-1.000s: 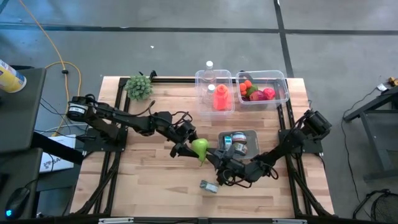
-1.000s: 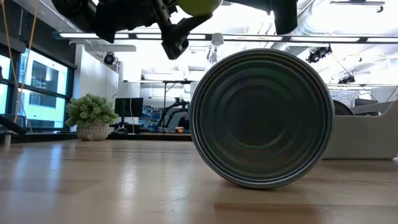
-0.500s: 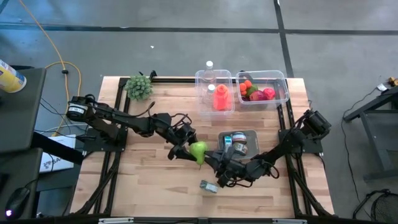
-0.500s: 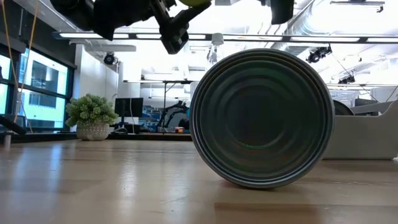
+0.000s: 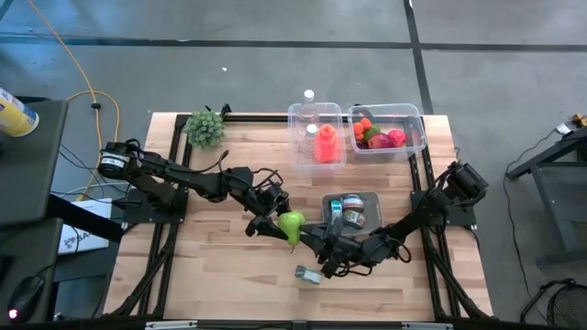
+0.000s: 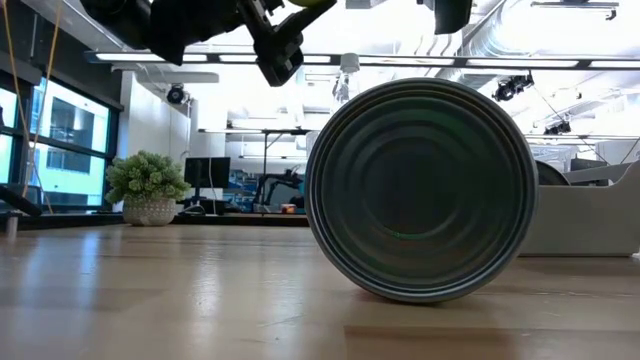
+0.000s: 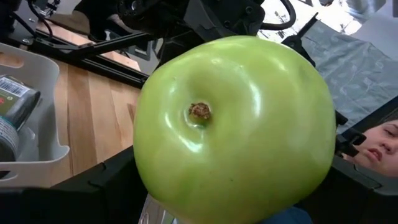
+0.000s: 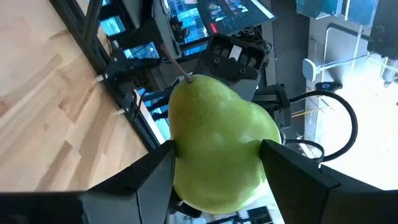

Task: Pick & Place Food Item
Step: Put the pear into the right transparent bin

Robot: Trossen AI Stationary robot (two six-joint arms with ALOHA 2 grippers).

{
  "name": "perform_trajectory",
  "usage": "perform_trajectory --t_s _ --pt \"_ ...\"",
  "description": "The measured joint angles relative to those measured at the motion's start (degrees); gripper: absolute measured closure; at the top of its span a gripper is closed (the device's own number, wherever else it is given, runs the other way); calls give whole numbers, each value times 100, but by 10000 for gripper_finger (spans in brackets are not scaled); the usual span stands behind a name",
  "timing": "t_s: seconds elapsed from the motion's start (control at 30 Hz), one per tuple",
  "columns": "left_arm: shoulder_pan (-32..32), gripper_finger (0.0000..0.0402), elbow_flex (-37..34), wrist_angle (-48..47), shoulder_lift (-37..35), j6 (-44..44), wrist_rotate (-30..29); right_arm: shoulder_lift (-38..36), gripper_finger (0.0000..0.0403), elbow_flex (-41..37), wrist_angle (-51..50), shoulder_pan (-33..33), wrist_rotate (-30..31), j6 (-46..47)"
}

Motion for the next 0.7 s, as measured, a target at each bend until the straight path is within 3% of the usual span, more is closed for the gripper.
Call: perform_trajectory --t_s 0.37,0.7 --pt "7 73 -2 -45 13 0 79 0 174 0 -210 17 -89 1080" --pt "7 73 -4 -27 15 -4 180 0 170 4 -238 17 -259 703"
